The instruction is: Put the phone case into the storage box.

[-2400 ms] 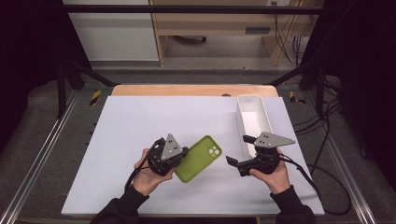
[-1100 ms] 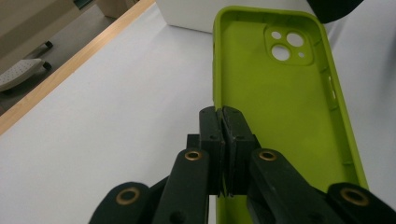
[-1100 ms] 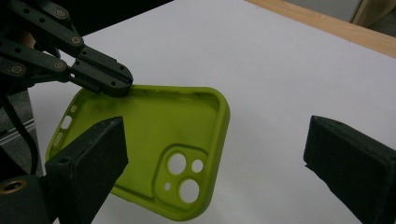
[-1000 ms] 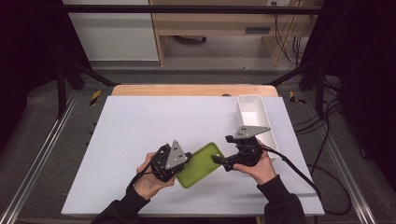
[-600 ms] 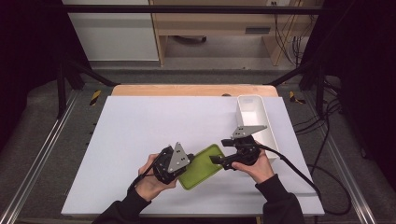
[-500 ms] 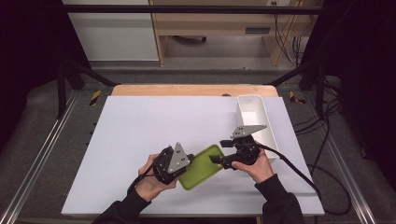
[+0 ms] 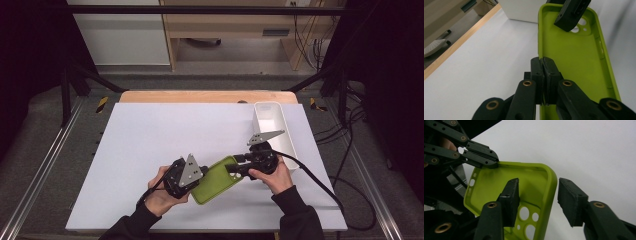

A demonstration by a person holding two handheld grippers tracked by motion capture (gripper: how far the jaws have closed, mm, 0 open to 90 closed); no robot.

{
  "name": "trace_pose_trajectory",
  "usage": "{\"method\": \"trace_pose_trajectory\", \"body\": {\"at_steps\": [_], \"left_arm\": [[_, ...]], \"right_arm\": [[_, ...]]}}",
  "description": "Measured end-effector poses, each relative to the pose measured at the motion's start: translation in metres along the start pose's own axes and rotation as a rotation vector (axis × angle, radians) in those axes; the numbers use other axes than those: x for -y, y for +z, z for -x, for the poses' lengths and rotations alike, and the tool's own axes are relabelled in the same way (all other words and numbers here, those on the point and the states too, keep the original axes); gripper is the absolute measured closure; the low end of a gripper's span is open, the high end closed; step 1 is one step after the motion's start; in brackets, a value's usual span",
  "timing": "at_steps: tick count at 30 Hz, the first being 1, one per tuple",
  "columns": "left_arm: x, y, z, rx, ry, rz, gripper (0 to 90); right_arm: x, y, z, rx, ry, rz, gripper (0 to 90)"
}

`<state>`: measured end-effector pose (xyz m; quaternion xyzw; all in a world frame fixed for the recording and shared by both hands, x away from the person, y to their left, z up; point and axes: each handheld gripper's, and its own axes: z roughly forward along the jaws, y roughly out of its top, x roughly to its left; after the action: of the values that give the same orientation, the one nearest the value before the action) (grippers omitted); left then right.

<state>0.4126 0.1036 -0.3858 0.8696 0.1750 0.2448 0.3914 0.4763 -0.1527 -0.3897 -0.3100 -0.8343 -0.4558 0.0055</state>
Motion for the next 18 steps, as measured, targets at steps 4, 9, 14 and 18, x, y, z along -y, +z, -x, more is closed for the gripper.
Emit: {"method": "trace_pose_trajectory", "body": {"at_steps": [4,9,14,18], "left_arm": [[0.0011,-0.0001,0.0009,0.001,0.005,0.002,88.2],[0.002,-0.0004,0.0016,0.003,0.013,0.001,88.1],[0.0022,-0.0004,0.0026,0.002,0.024,-0.005,88.1],[0.0022,0.0,0.0036,0.002,0.031,-0.01,88.1]], "right_arm": [[-0.0006,0.0004,0.0003,-0.025,0.022,-0.006,58.3],[-0.0008,-0.001,0.0016,-0.03,0.03,-0.01,64.1],[-0.0013,-0.0031,0.0027,-0.034,0.043,-0.016,69.9],[-0.0009,-0.0038,0.0025,-0.031,0.047,-0.031,72.6]]}}
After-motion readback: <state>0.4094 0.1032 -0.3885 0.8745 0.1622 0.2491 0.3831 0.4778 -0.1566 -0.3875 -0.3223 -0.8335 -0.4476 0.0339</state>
